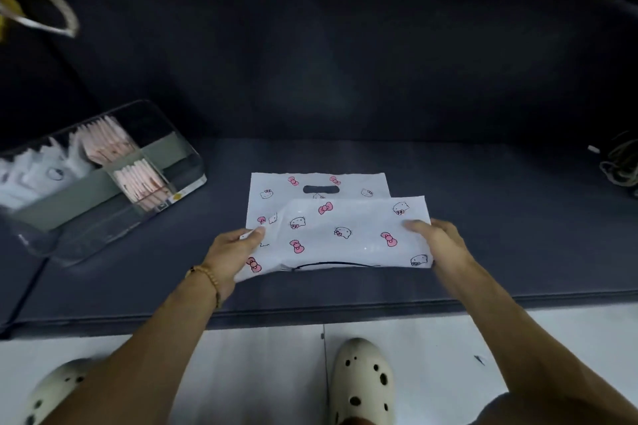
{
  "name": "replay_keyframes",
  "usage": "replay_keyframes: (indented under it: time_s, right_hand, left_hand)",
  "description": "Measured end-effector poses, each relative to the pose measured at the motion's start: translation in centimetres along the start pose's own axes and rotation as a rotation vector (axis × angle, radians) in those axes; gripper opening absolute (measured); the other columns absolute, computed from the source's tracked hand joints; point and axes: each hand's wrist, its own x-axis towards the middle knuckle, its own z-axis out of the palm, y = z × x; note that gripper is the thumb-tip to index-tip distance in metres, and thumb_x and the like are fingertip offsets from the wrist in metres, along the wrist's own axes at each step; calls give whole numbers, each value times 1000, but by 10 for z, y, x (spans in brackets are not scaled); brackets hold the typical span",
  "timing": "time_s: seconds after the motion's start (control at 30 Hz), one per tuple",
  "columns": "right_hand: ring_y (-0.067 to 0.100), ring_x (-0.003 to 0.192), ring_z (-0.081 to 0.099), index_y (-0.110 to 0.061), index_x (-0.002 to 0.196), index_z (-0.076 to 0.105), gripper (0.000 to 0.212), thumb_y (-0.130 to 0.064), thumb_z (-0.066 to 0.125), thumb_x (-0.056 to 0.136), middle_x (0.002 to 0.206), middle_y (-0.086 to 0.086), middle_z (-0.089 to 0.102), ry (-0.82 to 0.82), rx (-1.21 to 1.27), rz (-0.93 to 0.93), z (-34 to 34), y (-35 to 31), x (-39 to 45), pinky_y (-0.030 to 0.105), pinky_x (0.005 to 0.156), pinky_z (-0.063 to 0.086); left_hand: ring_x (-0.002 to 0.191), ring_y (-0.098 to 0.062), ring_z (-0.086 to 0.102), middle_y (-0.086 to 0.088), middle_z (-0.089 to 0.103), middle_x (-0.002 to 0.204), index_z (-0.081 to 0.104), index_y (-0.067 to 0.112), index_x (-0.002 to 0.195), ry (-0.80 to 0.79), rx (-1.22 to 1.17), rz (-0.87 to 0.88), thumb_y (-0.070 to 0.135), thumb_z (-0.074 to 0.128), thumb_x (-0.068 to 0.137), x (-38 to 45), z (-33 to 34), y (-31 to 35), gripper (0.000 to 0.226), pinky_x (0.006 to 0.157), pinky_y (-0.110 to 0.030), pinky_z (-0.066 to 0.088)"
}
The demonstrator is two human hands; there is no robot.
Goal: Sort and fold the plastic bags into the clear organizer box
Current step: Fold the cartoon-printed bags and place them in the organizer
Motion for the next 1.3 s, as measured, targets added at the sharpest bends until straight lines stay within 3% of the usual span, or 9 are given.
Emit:
replay_keyframes:
  time_s: [0.03,0.1,0.23,0.43,0.63,0.83,1.0,1.2,1.3]
  right_hand:
    - [10,69,71,-21,88,71,7,-17,68,83,85,0,76,5,-66,-24,10,0,0,23,57,56]
    - [3,60,68,-25,79,71,19,-12,59,88,76,-9,74,16,-175,-93,26,4,3,16,48,49]
    - [17,75,67,-22,97,64,17,-21,48,93,88,-1,71,29,-331,-129,49,6,15,33,66,57]
    - [17,73,64,-21,91,59,14,-33,52,94,86,1,68,143,-353,-159,63,9,38,28,59,49]
    - [28,68,59,-7,77,66,12,-19,63,77,72,9,65,217,-441,64,56,26,46,40,65,54]
    - [22,65,54,-15,80,57,9,-14,52,87,69,4,59,307,-515,15,62,36,47,26,53,39]
    - [17,52,47,-8,73,60,17,-14,53,87,55,3,53,342,-562,-26,60,38,48,21,45,34]
    - [14,51,52,-5,78,67,15,-15,58,85,64,11,64,346,-576,-54,59,37,46,19,44,37]
    - [8,52,55,-14,78,67,11,-17,59,85,61,-2,62,335,-580,-48,58,36,45,16,40,34]
  left_hand:
    - [85,-26,70,-12,73,95,72,11,84,26,-9,2,28,66,87,1,-4,0,18,83,-39,55]
    - [77,-22,70,-9,74,90,73,14,76,81,-27,31,39,67,85,2,-11,3,28,79,-36,55]
    - [93,-22,70,-3,74,98,75,18,93,-60,-101,104,78,67,57,3,-31,7,71,86,-37,49]
    - [93,-23,67,1,71,94,68,19,92,116,274,187,26,63,90,24,-29,-9,9,80,-30,52]
    - [95,-34,58,-10,64,103,56,15,107,313,609,226,35,51,94,35,-14,-13,25,84,-41,49]
    - [72,-35,56,-8,57,71,40,20,67,468,791,274,38,46,93,31,-10,-15,32,61,-34,42]
    - [81,-39,61,-15,66,86,53,15,86,478,983,295,40,46,95,29,-15,-26,28,61,-35,41]
    - [83,-35,62,-12,66,89,51,16,101,493,1064,280,40,53,91,25,-15,-23,26,64,-38,45]
    - [97,-30,56,-8,61,103,52,15,109,552,1262,484,34,59,84,22,-10,-20,32,79,-43,42]
